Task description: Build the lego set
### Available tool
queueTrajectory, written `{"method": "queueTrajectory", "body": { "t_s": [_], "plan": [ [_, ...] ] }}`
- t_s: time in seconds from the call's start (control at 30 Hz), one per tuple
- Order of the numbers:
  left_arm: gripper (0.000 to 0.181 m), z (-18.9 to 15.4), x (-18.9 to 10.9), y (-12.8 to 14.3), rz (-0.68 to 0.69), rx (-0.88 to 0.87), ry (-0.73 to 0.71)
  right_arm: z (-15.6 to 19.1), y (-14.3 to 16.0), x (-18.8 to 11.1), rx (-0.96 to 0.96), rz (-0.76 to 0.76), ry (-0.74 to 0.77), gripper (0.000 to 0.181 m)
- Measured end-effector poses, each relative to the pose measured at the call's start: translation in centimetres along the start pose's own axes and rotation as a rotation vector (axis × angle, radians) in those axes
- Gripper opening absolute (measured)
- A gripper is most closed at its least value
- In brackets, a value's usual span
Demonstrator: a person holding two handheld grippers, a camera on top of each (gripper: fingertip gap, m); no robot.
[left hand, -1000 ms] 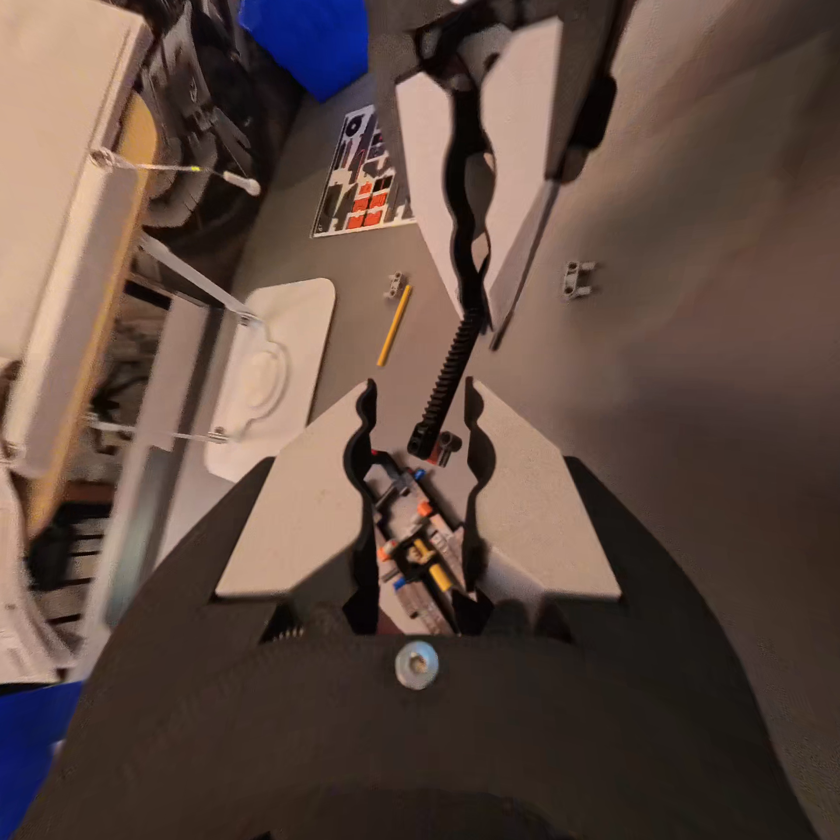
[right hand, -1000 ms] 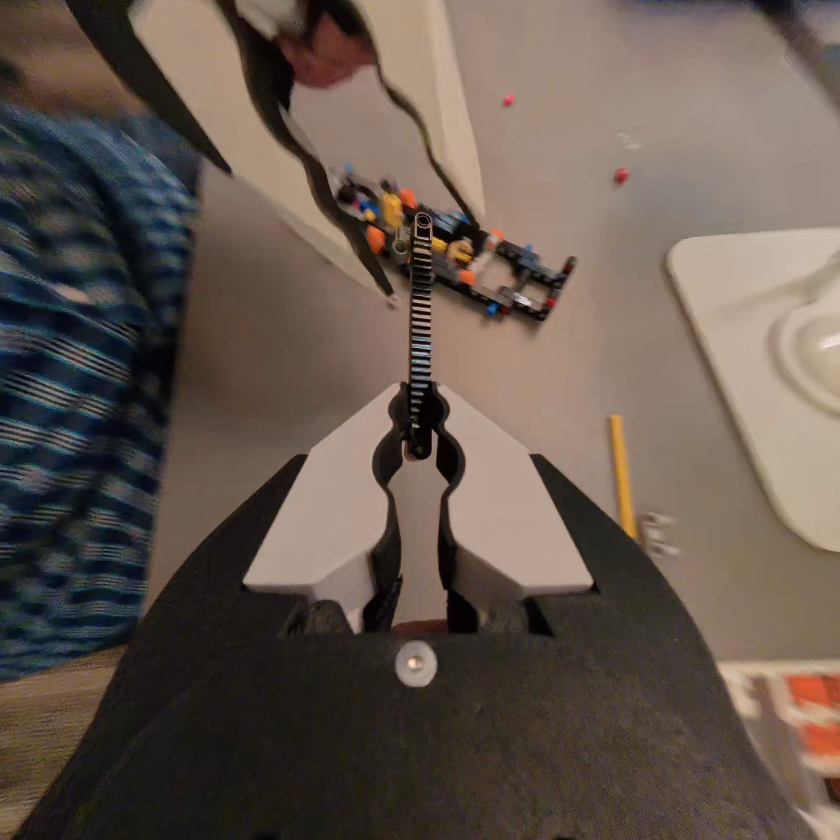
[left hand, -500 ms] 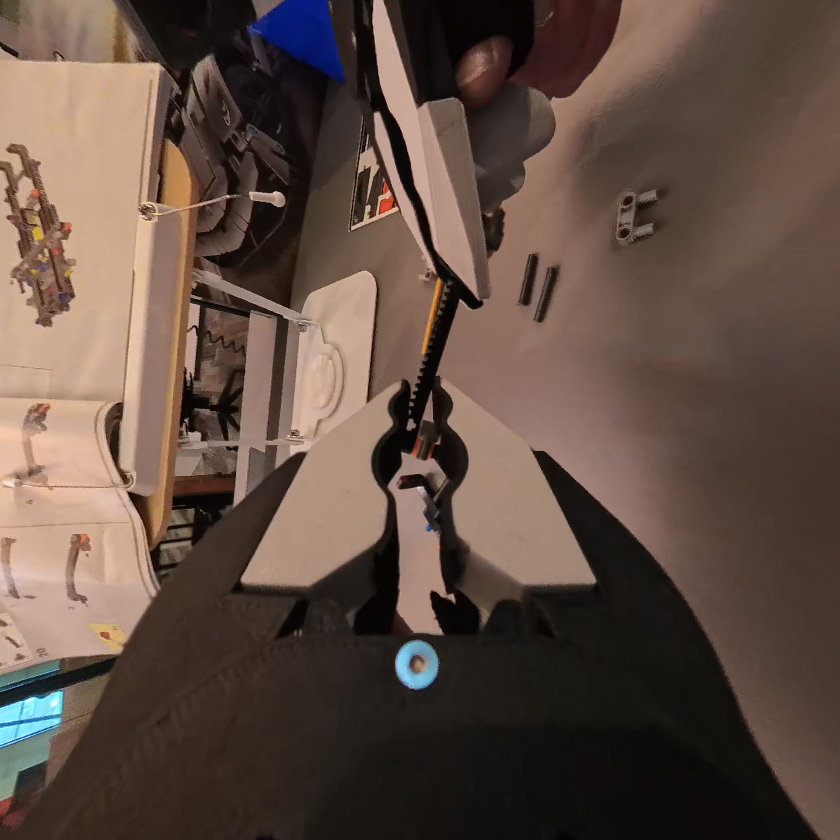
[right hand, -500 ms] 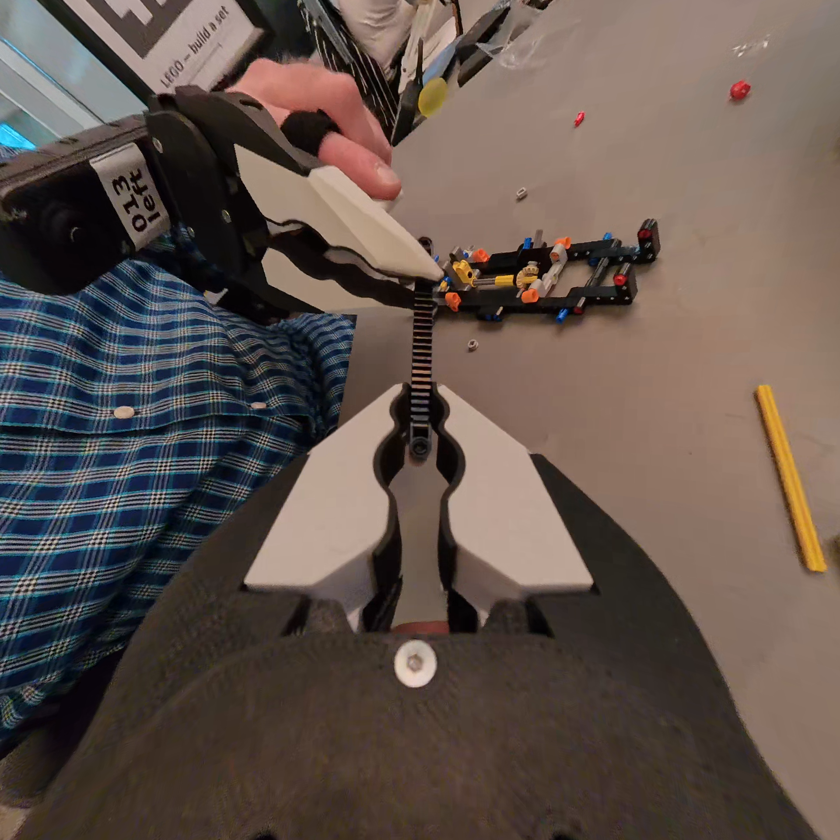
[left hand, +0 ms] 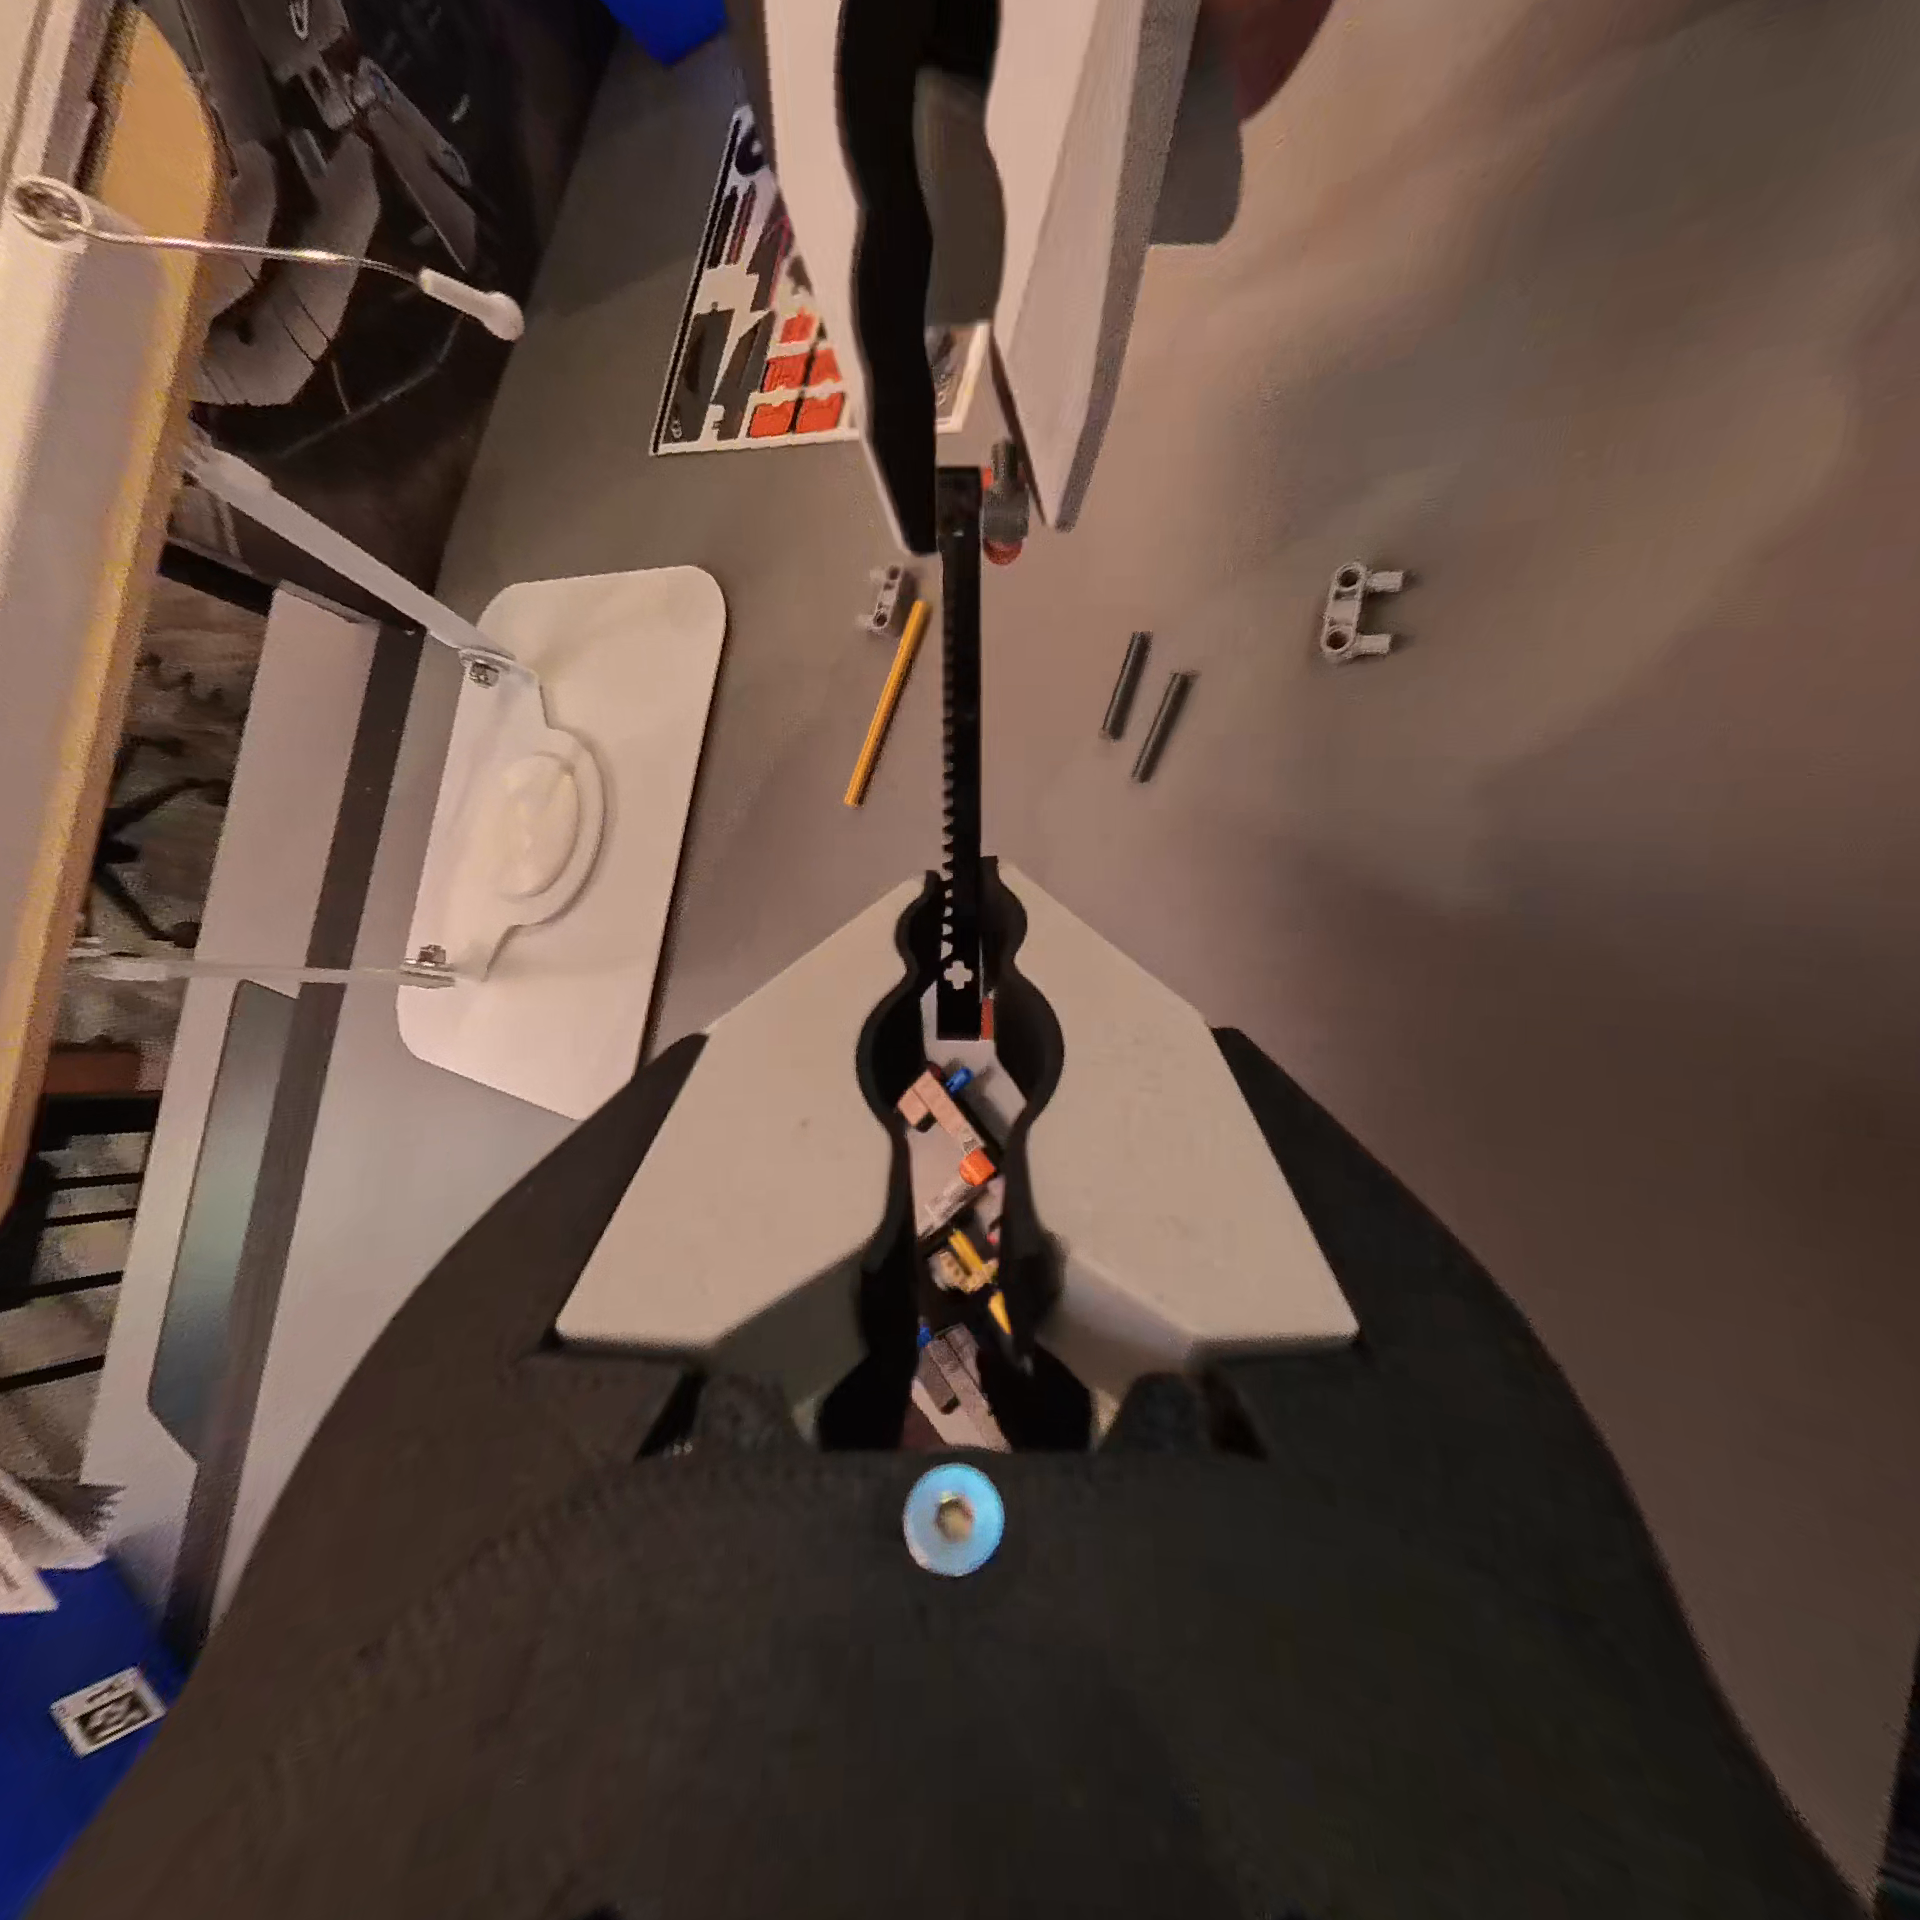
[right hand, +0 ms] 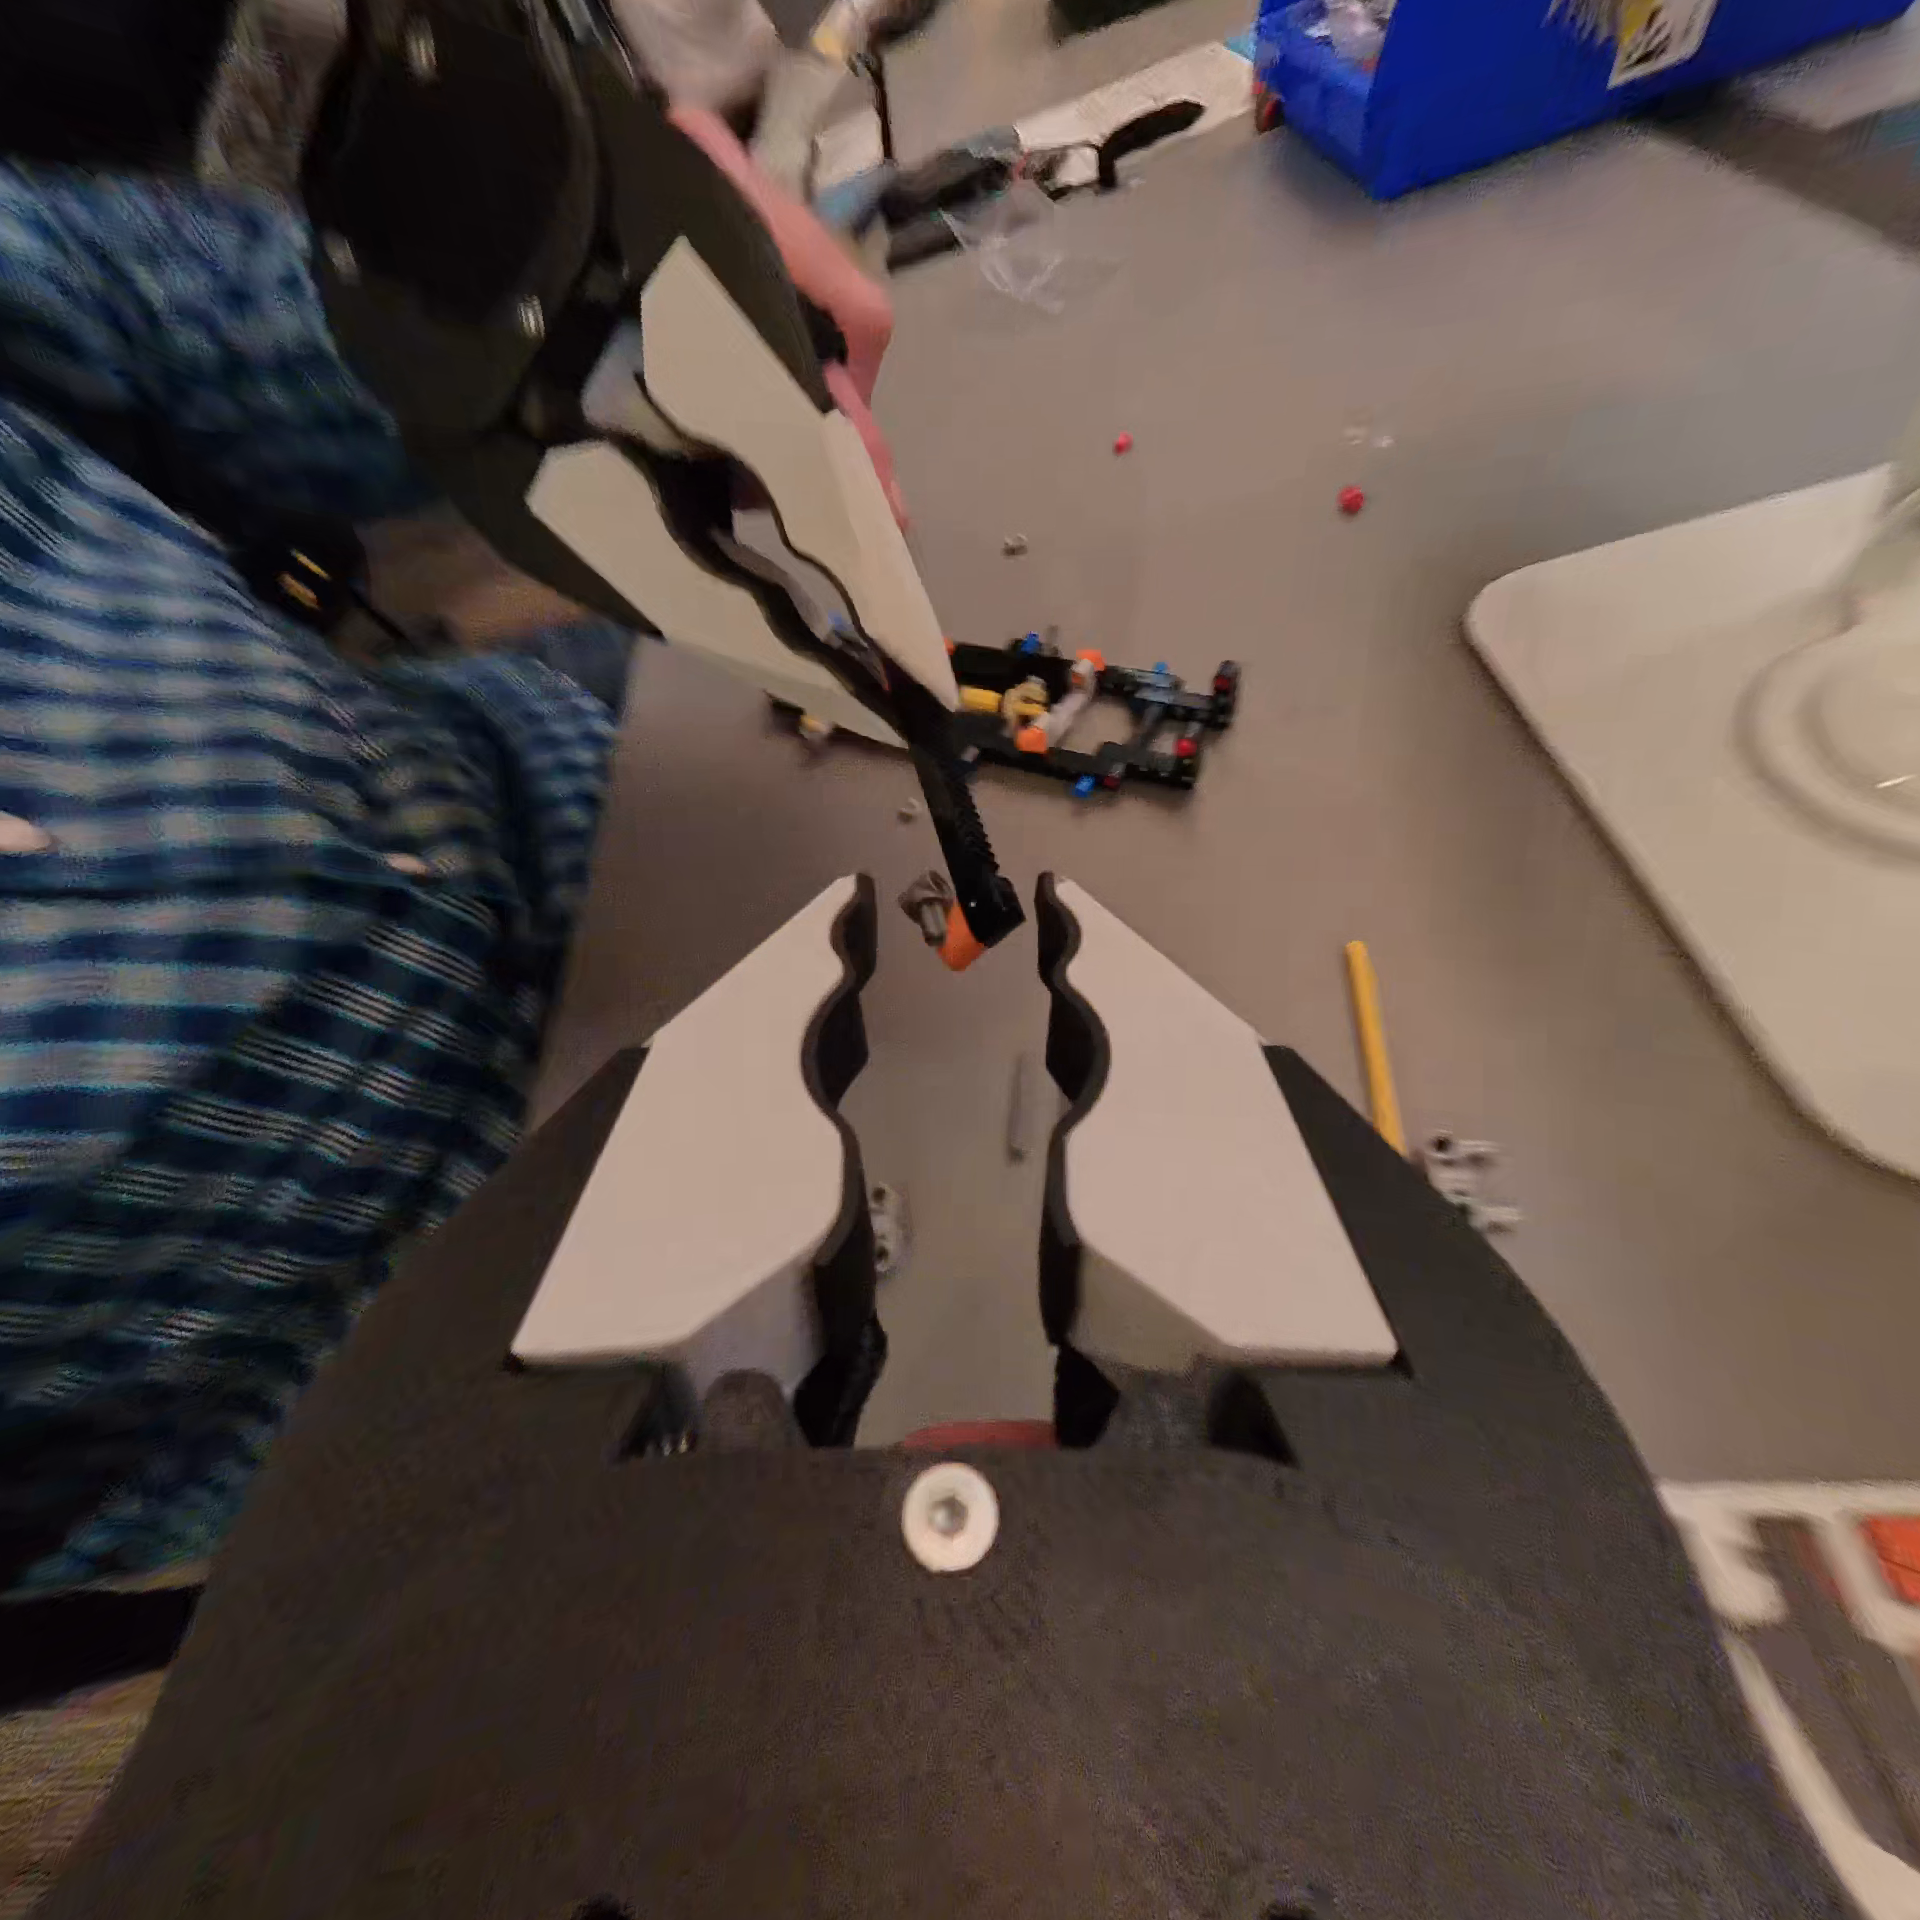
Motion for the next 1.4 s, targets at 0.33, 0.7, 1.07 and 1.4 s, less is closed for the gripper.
{"method": "queueTrajectory", "body": {
  "t_s": [0.33,0.7,1.07,1.4],
  "plan": [
    [0.005,-0.9,0.5,0.0,0.040,-0.004,0.059,-0.1,1.2,1.5,-0.606,0.347,0.309,0.021],
    [0.005,-2.5,0.1,1.4,0.091,-0.028,0.101,1.2,3.4,3.6,-0.554,0.410,0.231,0.003],
    [0.011,-6.2,1.0,4.3,0.173,-0.091,0.198,2.0,7.5,5.3,-0.449,0.478,0.121,0.003],
    [0.006,-7.4,2.0,6.0,0.226,-0.110,0.241,1.9,9.4,5.7,-0.414,0.533,0.094,0.004]
  ]
}}
Point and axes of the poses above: each gripper's, where its closed fingertips meet, x out along the fingers, y out of its underside, z = x × y across the jaws, the point moved 1 cm from there along -x, back along the fingers, and after that the axes turned 8 degrees about -z, right-handed, at the moved point
